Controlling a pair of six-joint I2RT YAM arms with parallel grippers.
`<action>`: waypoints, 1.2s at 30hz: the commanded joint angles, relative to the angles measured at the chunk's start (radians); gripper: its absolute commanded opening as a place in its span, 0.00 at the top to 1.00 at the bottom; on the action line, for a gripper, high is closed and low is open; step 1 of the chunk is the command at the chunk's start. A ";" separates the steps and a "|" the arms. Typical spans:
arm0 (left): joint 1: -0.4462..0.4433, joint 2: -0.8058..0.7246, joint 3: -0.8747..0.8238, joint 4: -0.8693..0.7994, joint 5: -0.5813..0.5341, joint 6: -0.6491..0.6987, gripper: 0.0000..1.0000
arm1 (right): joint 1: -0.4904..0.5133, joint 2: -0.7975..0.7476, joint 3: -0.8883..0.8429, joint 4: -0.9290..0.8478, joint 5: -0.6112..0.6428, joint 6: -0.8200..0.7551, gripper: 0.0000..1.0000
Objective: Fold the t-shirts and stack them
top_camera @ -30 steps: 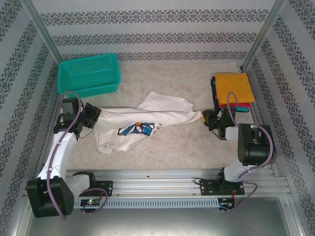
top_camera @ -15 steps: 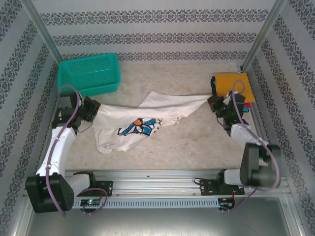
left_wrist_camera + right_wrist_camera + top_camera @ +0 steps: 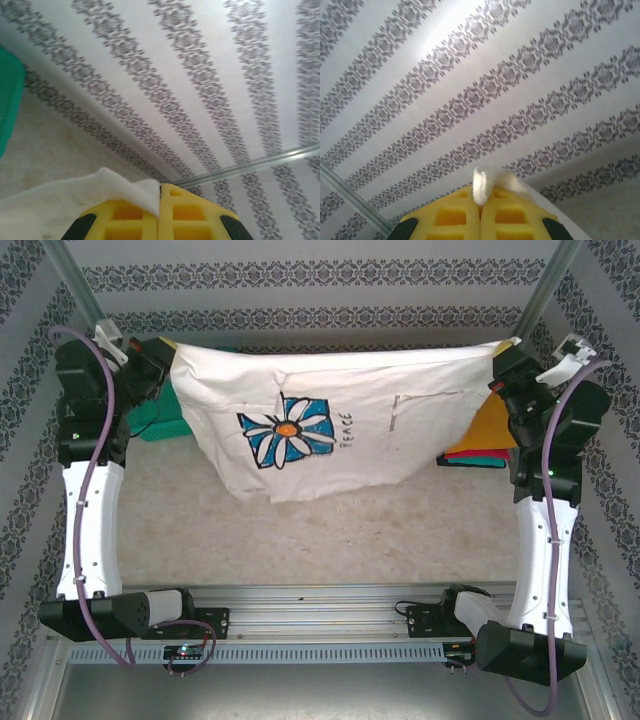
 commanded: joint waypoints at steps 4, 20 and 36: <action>0.011 -0.053 0.078 -0.044 0.000 -0.009 1.00 | -0.013 -0.079 0.099 -0.119 -0.003 -0.088 1.00; 0.011 0.004 0.264 -0.153 0.007 -0.004 1.00 | -0.013 -0.078 0.293 -0.302 0.124 -0.239 1.00; -0.084 0.462 0.500 -0.043 -0.049 0.021 1.00 | 0.002 0.339 0.372 -0.077 0.056 -0.185 1.00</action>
